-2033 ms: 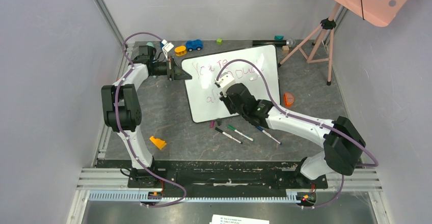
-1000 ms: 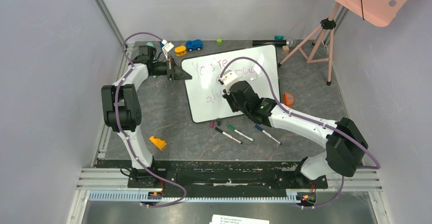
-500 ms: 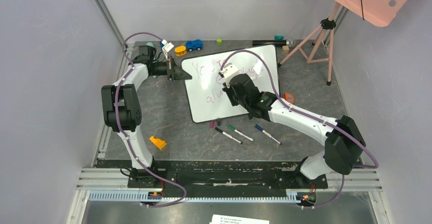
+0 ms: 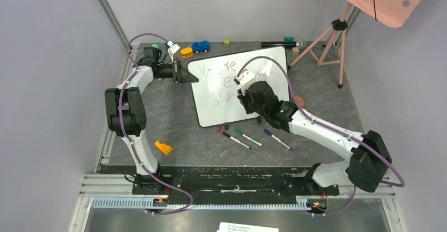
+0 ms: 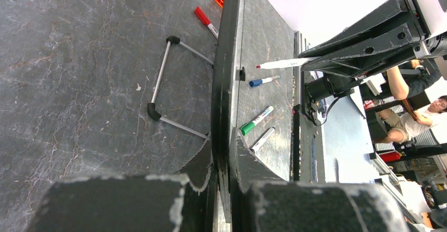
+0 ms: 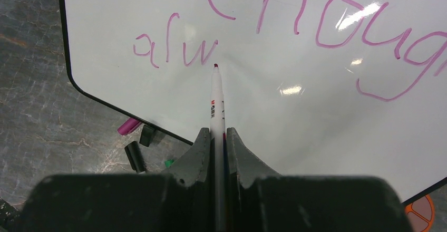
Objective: Write a sentence on the whiteboard
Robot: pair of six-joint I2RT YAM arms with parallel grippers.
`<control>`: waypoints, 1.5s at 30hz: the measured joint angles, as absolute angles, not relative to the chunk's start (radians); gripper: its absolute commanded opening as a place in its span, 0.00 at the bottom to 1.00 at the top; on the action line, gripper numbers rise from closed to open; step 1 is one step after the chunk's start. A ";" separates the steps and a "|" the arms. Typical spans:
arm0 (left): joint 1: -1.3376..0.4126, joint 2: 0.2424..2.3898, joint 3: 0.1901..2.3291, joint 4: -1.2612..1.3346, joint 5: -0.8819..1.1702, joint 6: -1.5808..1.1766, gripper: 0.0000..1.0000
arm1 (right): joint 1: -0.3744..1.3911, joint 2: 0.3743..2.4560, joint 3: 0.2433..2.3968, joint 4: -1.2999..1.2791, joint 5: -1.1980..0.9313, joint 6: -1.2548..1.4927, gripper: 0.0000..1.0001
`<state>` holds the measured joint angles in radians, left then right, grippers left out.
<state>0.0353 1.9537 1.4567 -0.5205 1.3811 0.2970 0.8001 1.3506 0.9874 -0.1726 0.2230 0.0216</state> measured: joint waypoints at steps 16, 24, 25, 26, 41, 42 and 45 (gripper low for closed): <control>0.035 1.954 1.457 -0.521 1.381 0.297 0.02 | 0.800 1.405 0.984 -0.177 0.289 0.020 0.00; 0.035 1.953 1.457 -0.521 1.381 0.297 0.02 | 0.801 1.436 1.032 -0.181 0.296 0.017 0.00; 0.035 1.954 1.457 -0.521 1.381 0.297 0.02 | 0.801 1.440 1.039 -0.181 0.296 0.017 0.00; 0.035 1.954 1.457 -0.521 1.380 0.297 0.02 | 0.801 1.444 1.044 -0.181 0.295 0.017 0.00; 0.035 1.954 1.457 -0.521 1.381 0.297 0.02 | 0.801 1.442 1.018 -0.175 0.218 -0.012 0.00; 0.035 1.953 1.457 -0.521 1.381 0.297 0.02 | 0.802 1.440 1.015 -0.177 0.217 -0.012 0.00; 0.035 1.954 1.457 -0.521 1.381 0.297 0.02 | 0.802 1.435 1.011 -0.183 0.223 -0.013 0.00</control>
<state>0.0353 1.9537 1.4567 -0.5205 1.3808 0.2970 0.8021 1.4353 1.0115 -0.1833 0.2234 -0.0128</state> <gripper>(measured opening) 0.094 0.108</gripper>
